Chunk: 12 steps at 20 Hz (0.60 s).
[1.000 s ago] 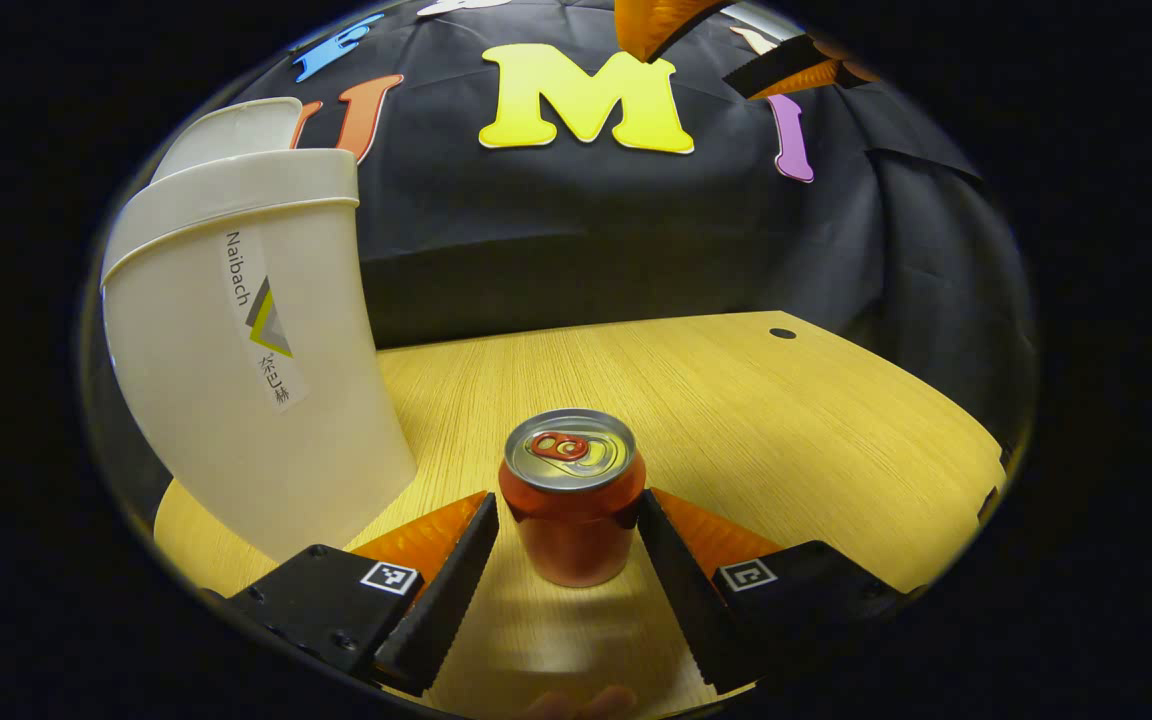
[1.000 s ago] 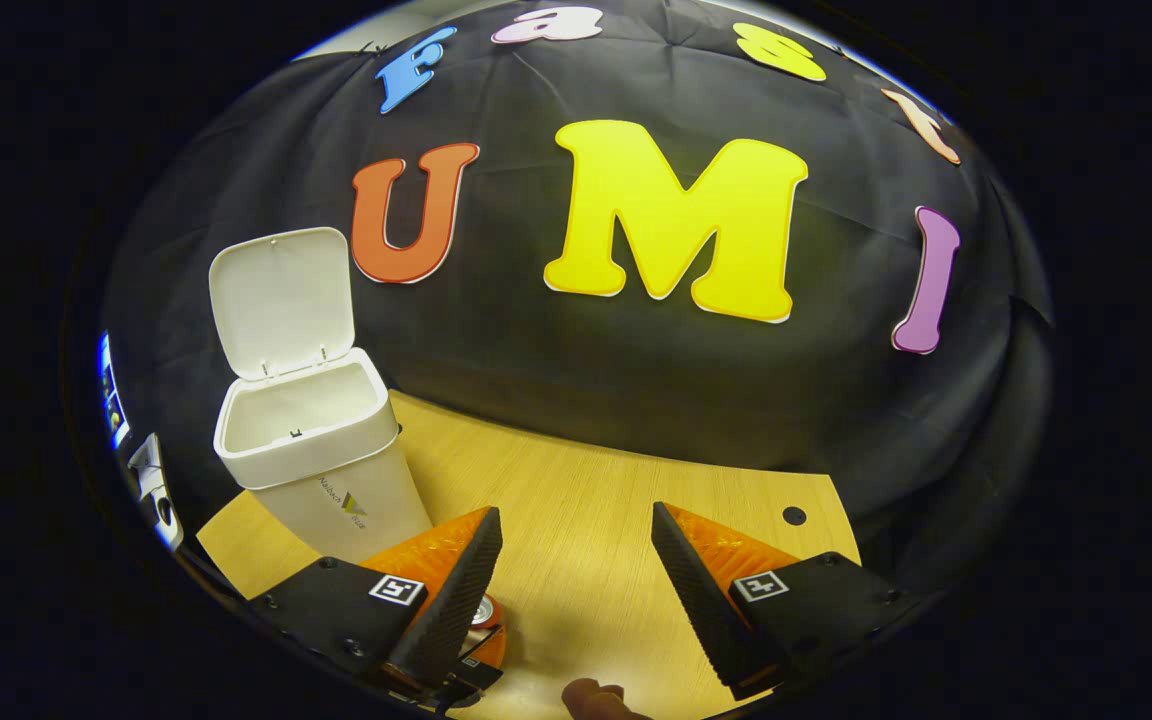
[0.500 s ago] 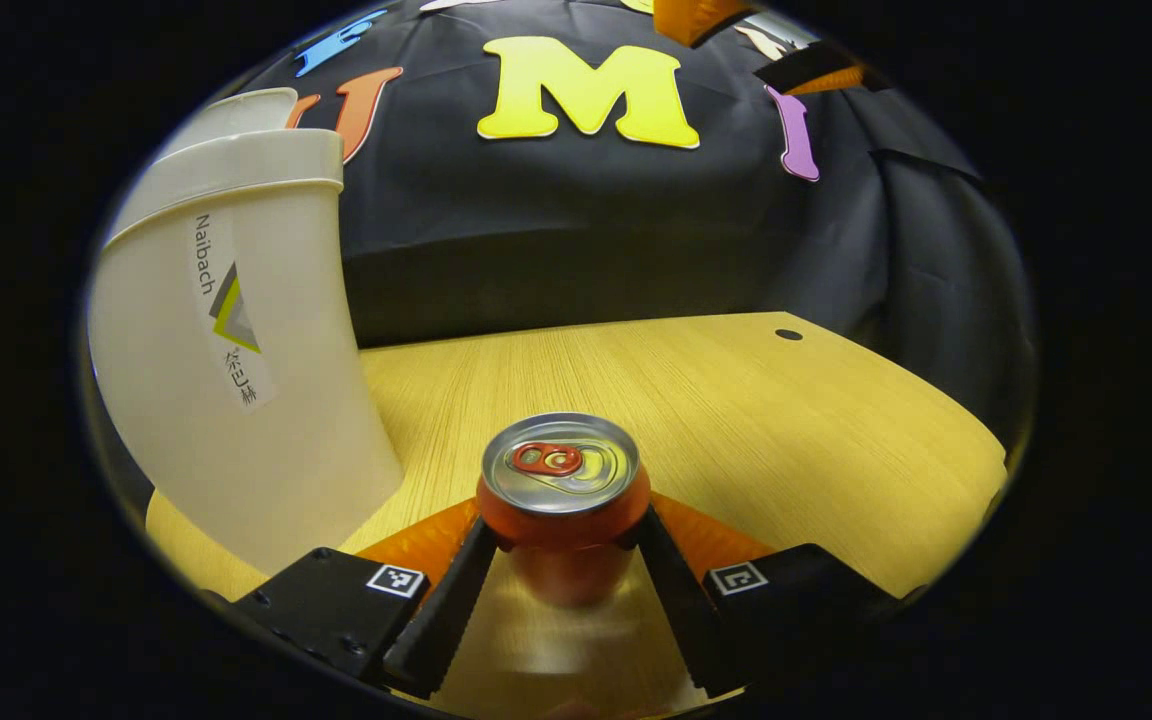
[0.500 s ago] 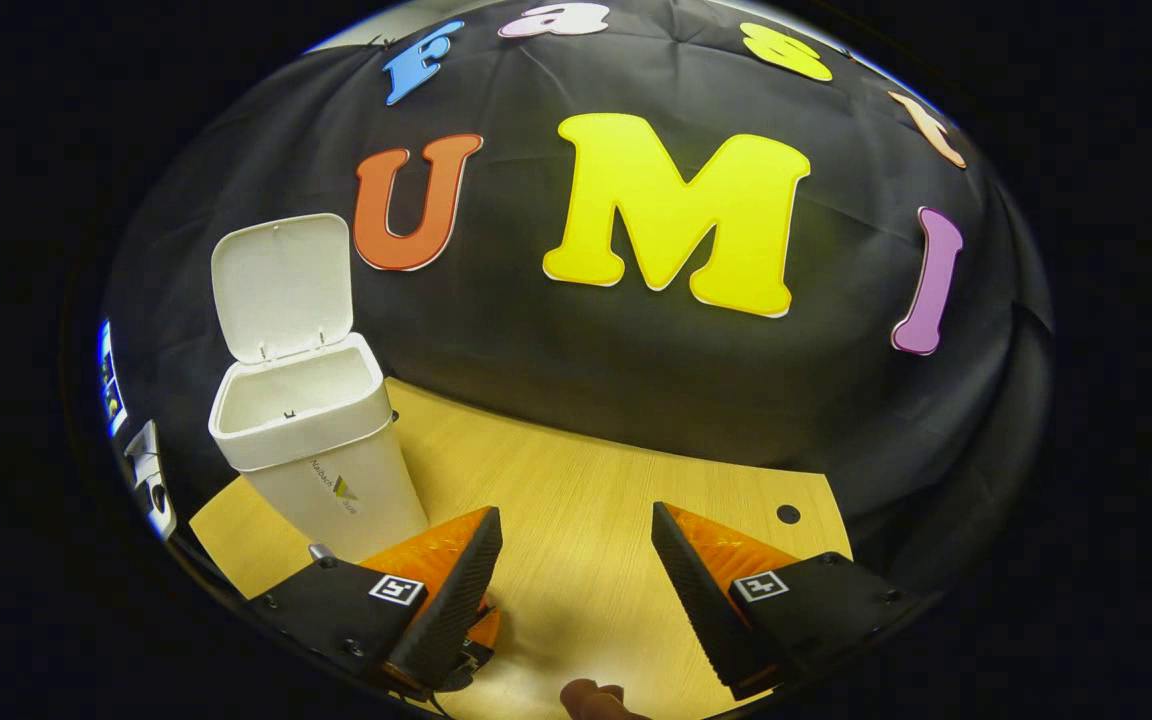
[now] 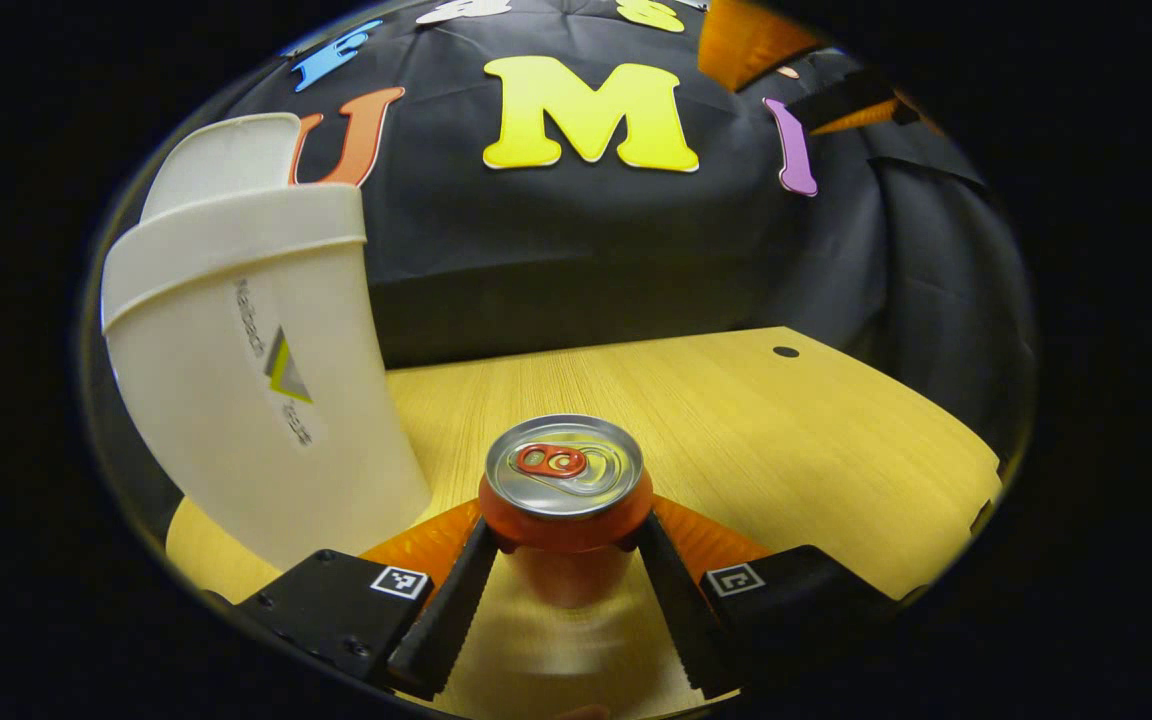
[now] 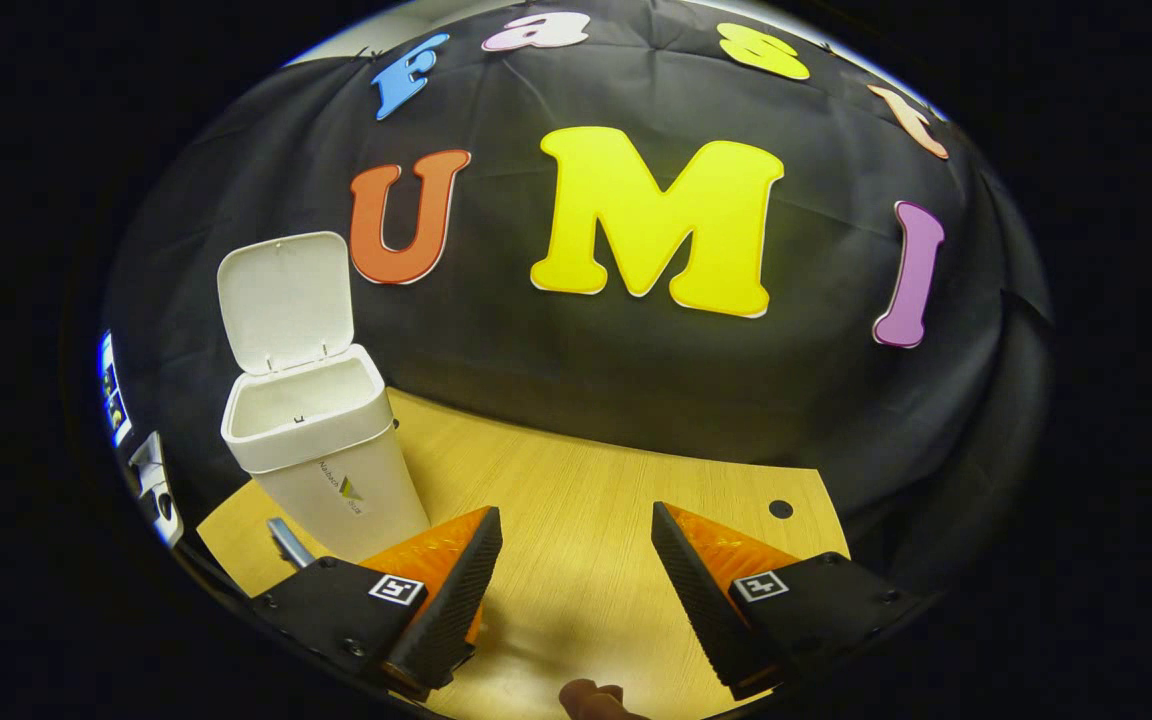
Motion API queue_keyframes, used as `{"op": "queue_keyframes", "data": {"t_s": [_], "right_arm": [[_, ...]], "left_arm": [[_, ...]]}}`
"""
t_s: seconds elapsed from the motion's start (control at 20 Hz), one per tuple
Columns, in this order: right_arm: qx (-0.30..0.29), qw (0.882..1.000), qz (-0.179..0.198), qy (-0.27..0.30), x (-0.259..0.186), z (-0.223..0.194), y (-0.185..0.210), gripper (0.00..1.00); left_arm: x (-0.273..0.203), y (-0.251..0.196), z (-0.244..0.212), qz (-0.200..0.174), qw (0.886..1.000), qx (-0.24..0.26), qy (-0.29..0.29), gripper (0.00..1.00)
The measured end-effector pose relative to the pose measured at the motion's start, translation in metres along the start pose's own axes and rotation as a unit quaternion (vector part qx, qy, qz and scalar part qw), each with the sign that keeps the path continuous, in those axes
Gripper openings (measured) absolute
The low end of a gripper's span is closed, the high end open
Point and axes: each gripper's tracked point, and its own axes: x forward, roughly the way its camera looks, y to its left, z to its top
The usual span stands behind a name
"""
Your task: Press the lid of the desktop garbage bin to open it, pick up the crumpled paper on the desktop and throw it into the bin, then pick up the pop can on the desktop and drop it into the bin, and finally close the garbage bin lid.
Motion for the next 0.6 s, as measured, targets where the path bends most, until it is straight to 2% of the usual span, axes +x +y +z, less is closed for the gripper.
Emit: {"op": "queue_keyframes", "data": {"t_s": [0.3,0.4,0.6], "right_arm": [[0.04,0.999,-0.017,-0.024,-0.025,0.019,-0.03,0.96],[0.05,0.998,-0.022,-0.031,-0.032,0.022,-0.042,0.94],[0.078,0.996,-0.035,-0.034,-0.037,0.019,-0.06,0.96]], "left_arm": [[-0.041,0.023,0.067,0.023,0.999,0.01,-0.02,0.85],[-0.053,0.034,0.089,0.034,0.999,0.013,-0.018,0.85],[-0.074,0.069,0.14,0.061,0.998,0.006,-0.021,0.85]]}}
